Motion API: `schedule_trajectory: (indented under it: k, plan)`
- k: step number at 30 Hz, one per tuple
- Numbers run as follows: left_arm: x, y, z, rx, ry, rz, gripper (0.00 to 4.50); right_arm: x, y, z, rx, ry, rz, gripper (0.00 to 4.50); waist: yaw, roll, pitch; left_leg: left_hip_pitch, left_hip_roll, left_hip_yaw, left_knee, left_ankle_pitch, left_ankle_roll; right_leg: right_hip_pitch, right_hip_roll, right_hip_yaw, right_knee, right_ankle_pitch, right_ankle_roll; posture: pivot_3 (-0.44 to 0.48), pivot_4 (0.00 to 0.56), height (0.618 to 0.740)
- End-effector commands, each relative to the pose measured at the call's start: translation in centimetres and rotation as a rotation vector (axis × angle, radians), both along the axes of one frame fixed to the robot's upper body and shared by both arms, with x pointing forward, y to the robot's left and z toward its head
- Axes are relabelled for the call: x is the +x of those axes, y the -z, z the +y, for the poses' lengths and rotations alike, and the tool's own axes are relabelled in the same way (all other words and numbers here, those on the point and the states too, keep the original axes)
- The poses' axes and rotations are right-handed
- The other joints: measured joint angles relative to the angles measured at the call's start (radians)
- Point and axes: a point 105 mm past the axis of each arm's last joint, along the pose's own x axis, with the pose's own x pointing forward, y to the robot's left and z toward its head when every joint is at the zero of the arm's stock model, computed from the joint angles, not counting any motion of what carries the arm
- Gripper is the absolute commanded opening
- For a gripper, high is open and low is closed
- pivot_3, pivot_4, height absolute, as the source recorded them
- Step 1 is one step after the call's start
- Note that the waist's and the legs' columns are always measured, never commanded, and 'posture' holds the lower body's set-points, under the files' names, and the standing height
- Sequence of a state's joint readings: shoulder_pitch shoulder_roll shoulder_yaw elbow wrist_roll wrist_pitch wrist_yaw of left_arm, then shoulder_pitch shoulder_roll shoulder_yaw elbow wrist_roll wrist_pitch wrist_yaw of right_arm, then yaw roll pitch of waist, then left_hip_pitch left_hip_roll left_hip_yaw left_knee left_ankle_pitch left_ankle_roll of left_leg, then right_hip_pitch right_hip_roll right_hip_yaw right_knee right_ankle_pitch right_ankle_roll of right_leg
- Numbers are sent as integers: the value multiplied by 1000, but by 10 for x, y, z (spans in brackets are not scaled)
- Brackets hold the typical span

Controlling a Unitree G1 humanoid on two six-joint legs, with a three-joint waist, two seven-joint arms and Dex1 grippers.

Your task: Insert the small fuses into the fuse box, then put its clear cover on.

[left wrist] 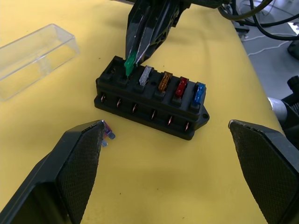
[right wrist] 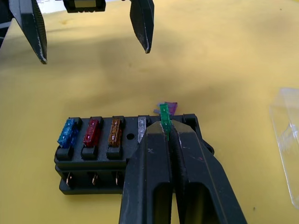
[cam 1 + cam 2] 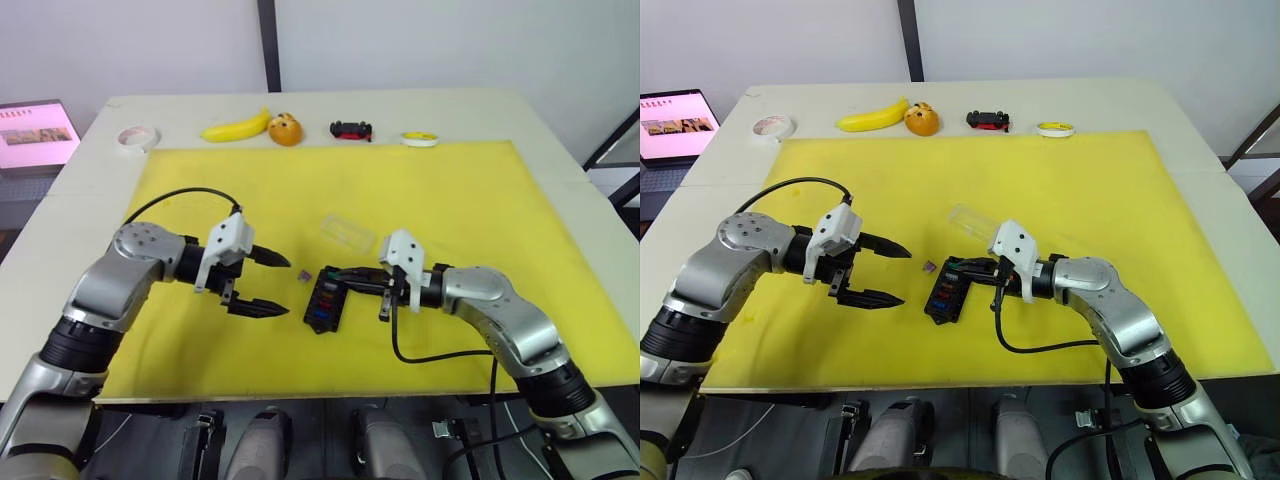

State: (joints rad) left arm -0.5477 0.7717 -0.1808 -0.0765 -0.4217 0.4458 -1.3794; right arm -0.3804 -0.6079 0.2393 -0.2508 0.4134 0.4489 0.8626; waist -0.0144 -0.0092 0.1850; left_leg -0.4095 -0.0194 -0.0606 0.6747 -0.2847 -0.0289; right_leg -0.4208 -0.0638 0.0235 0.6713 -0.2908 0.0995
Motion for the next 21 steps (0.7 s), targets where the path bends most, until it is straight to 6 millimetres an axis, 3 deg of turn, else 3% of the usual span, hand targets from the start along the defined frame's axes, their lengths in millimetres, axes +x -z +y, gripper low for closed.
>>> schedule_trajectory:
  k: [1, 21]
  plan:
    - [-2, -4, -3, -1, 13, -29, 4457, 2, -14, 1, 25, -10, -56, 0, 0, 0, 0, 0, 0, 0, 0, 0, 0, 0, 0, 0, 0, 0, 0, 0, 150, 740]
    - [-1, -4, -3, -2, 9, -29, 4457, 5, -12, -1, 17, -6, -52, 0, 0, 0, 0, 0, 0, 0, 2, 0, 0, 0, 0, 0, 2, 0, 0, 0, 150, 740]
